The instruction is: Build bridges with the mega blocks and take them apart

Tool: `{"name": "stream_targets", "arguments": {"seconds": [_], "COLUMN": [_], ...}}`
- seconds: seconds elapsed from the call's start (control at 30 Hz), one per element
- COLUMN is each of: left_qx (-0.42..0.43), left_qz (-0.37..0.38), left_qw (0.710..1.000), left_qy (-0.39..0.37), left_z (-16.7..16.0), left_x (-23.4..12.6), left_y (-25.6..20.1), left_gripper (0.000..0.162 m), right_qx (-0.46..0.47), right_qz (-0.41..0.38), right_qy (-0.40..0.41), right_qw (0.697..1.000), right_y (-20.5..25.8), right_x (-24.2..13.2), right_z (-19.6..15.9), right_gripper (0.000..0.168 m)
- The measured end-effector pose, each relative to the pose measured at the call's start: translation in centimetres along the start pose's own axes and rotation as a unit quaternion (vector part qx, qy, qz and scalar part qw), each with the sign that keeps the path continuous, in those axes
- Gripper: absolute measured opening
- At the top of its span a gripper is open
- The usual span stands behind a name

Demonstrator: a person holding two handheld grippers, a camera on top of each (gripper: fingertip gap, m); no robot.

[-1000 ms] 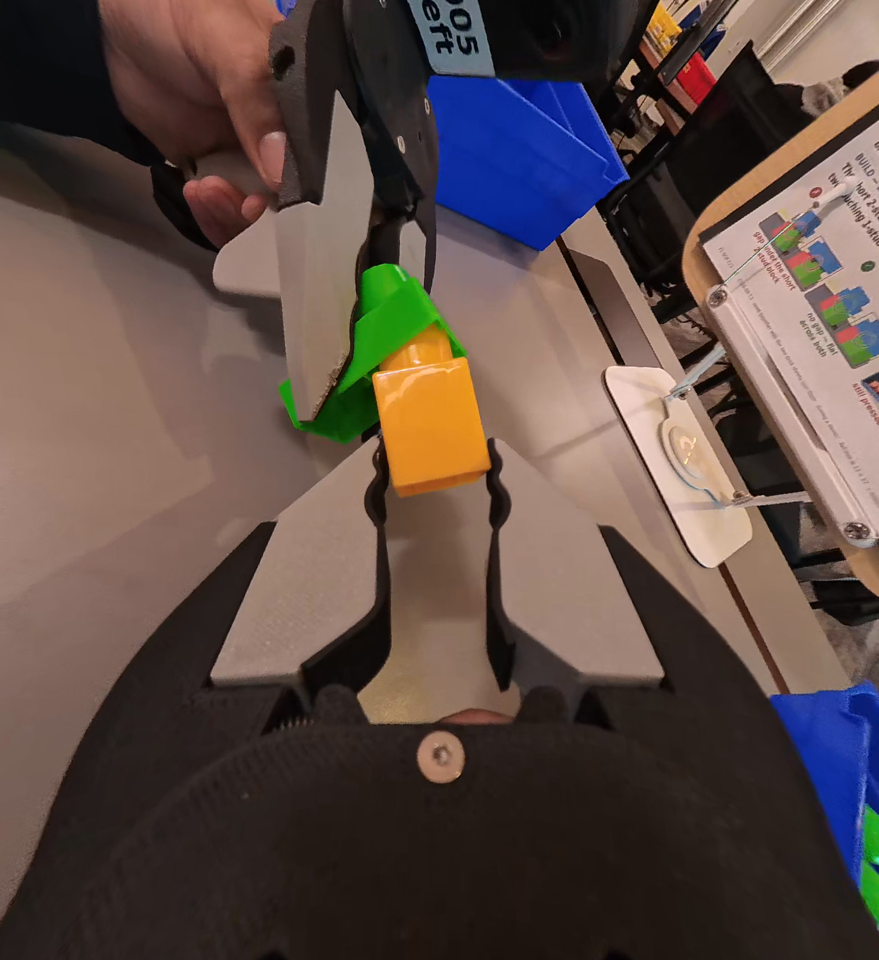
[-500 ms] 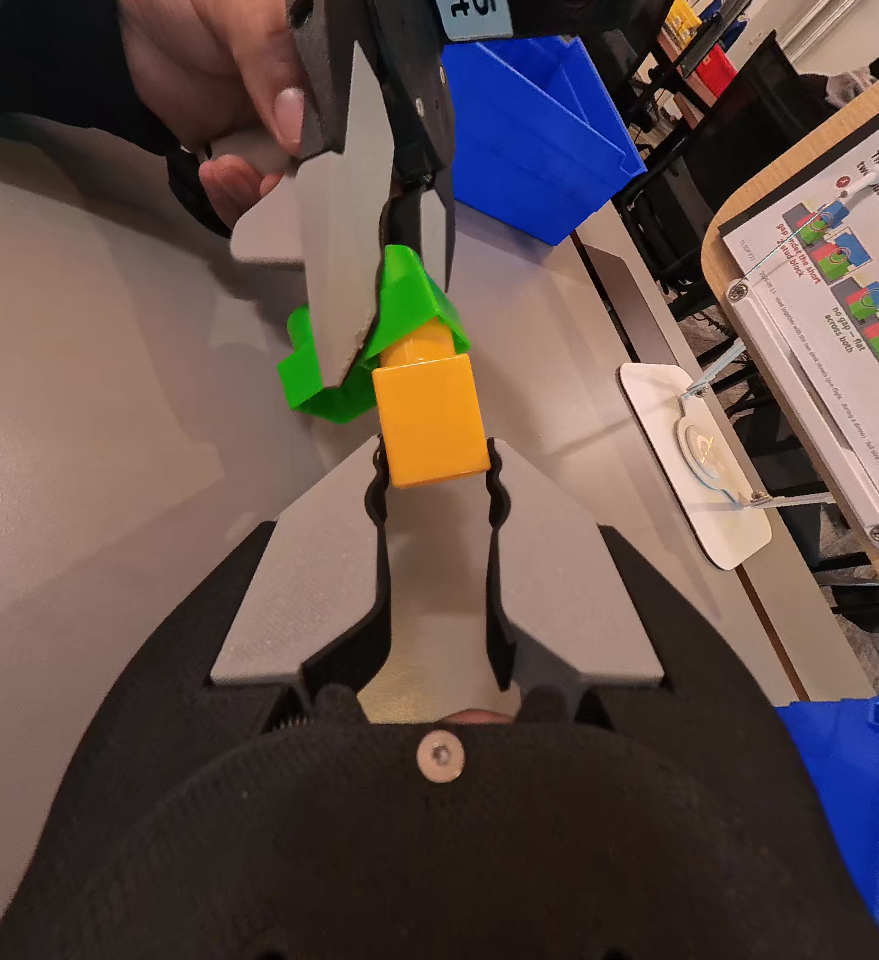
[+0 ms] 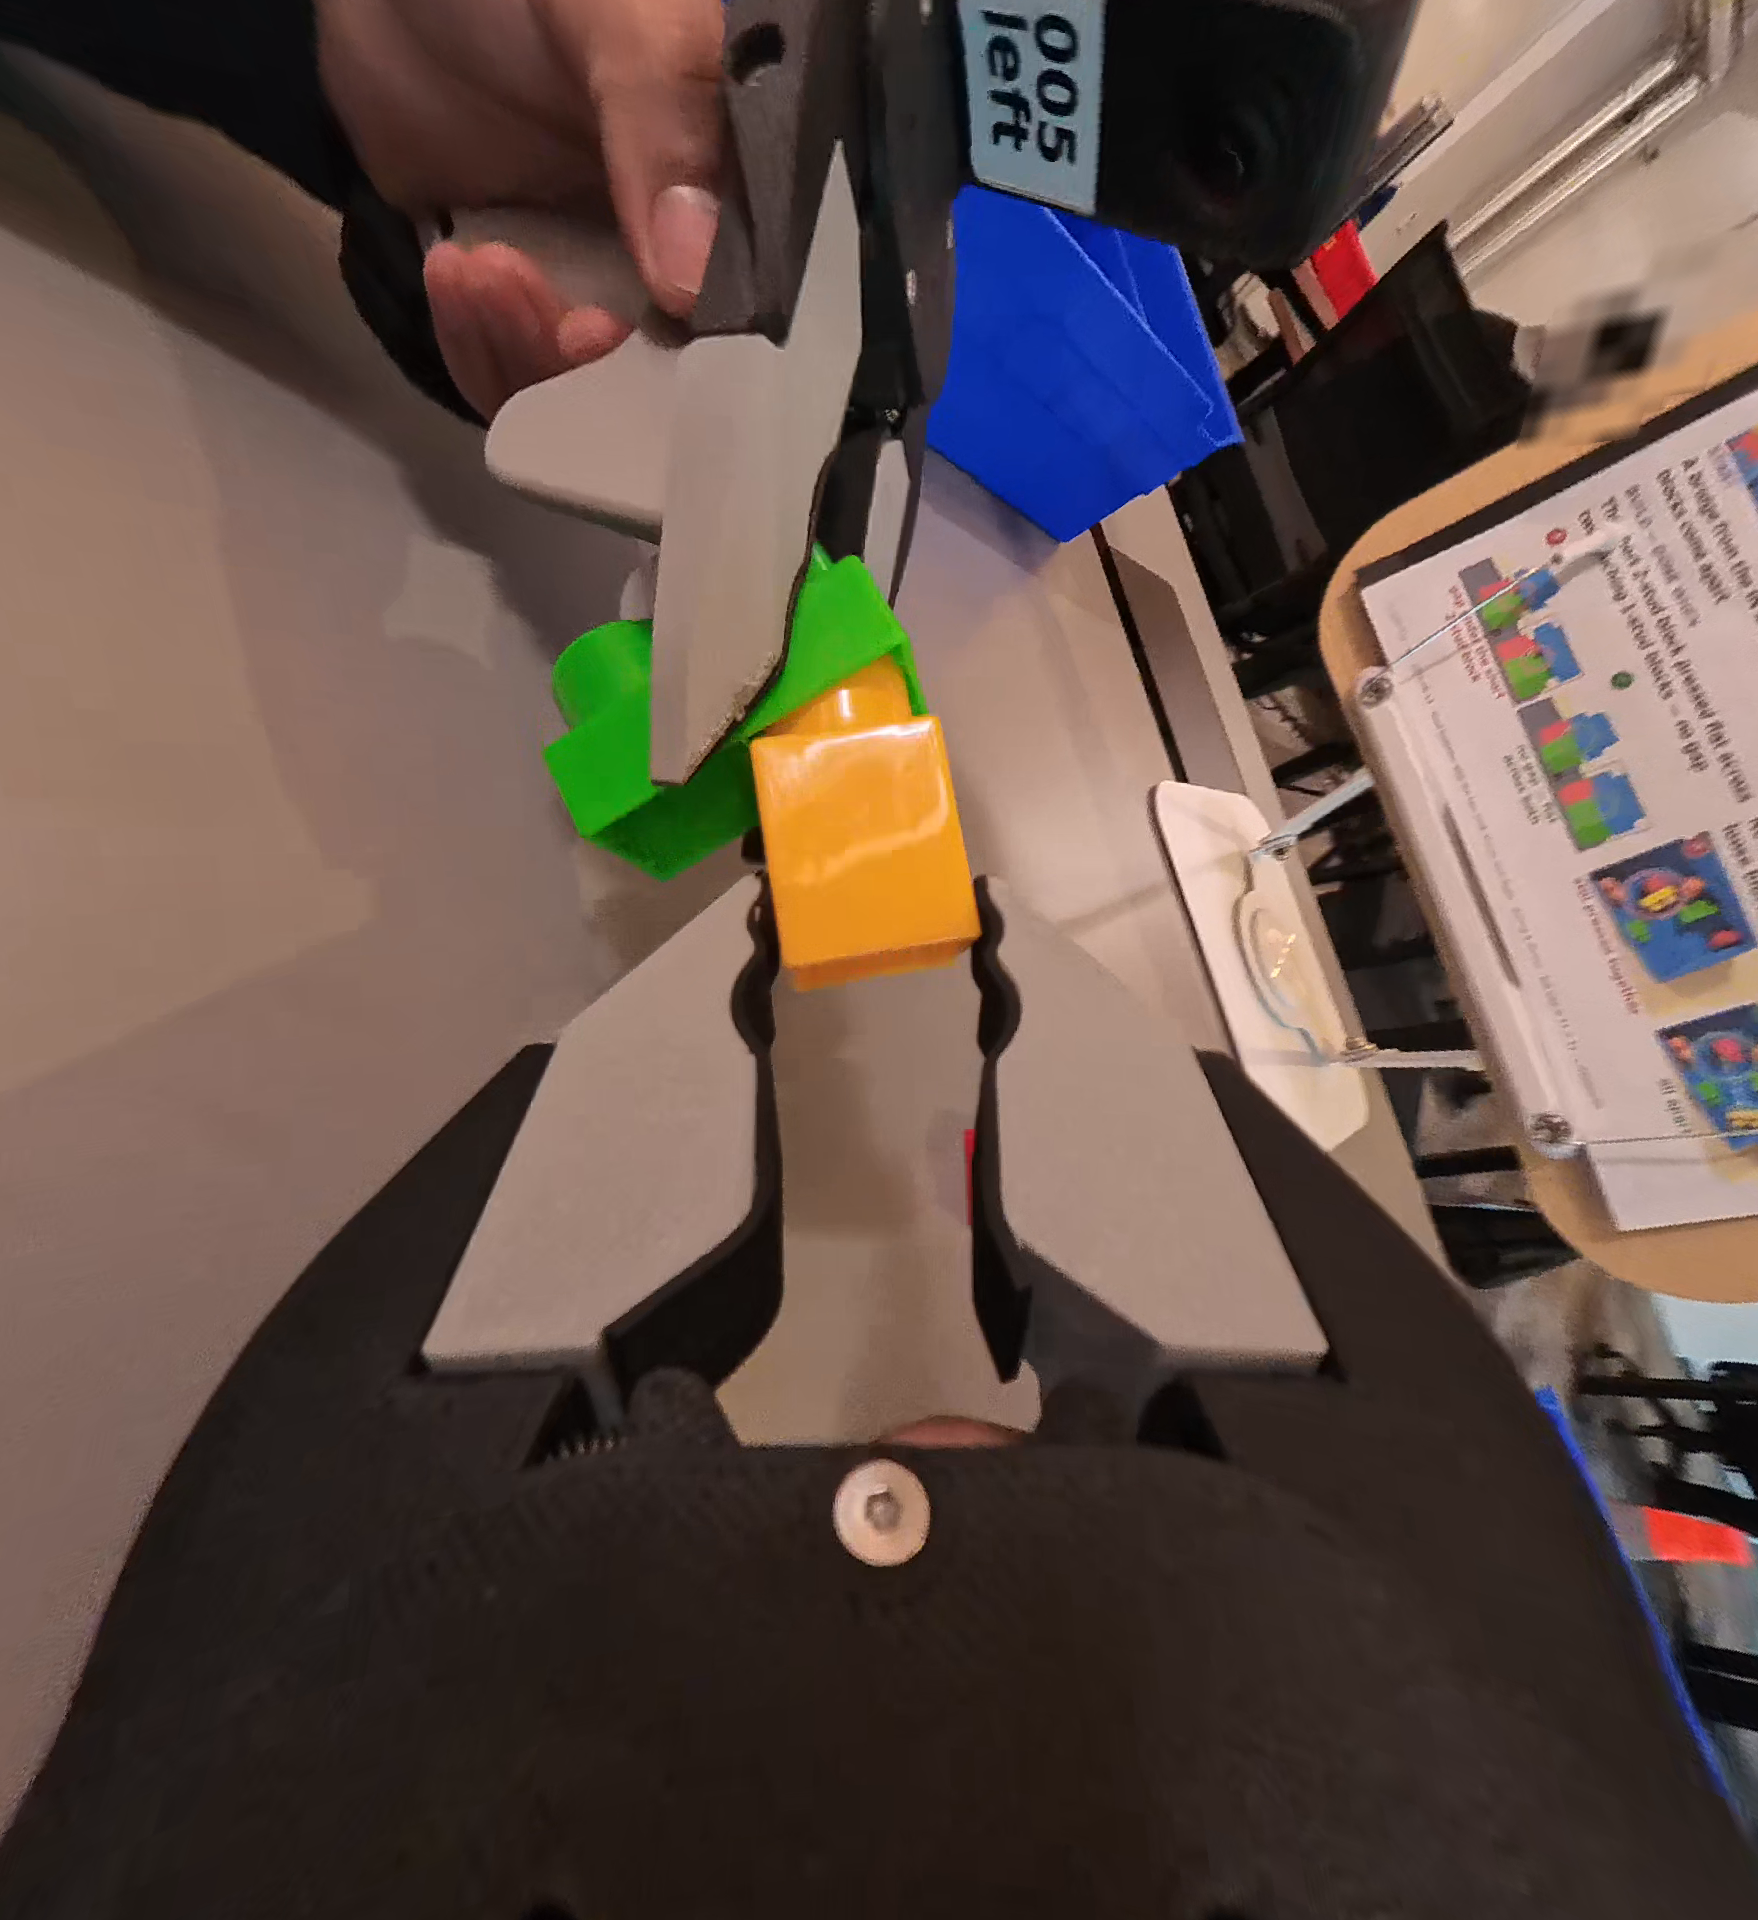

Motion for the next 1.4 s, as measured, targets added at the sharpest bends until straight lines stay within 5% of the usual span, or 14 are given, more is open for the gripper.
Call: {"name": "stream_targets", "arguments": {"seconds": [0.3,0.53,0.73,0.97,1.4], "left_qx": [0.015,0.036,0.033,0.073,0.069], "left_qz": [0.029,0.051,-0.023,-0.043,-0.041], "left_qw": [0.998,0.993,0.994,0.986,0.991], "left_qy": [0.060,0.099,0.098,0.141,0.103], "left_z": [-0.8,-1.2,-1.5,-2.5,-1.4], "left_x": [1.0,1.7,1.5,2.9,3.1], "left_y": [0.0,-0.3,-1.3,-2.0,-2.6], "left_gripper": [0.033,0.033,0.033,0.033,0.034], "right_qx": [-0.088,0.055,0.048,-0.033,0.185], "right_qz": [0.013,0.151,0.167,0.169,0.272], "right_qy": [0.033,-0.018,-0.082,-0.058,-0.165], "right_qw": [0.996,0.987,0.981,0.983,0.930], "right_y": [1.2,0.5,0.9,2.5,0.5], "right_x": [-0.2,0.0,-1.0,-1.9,-1.6], "right_z": [-0.1,-1.4,-0.2,0.0,-1.6], "right_gripper": [0.033,0.033,0.033,0.033,0.033]}}
Point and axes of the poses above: each gripper's, where its closed fingertips meet, x out along the fingers, z out of its top, y = z × x across the jaws, the point moved 9 cm from there along -x, back along the fingers, and after that the axes turned 4 degrees about z, right-handed, at the moved point
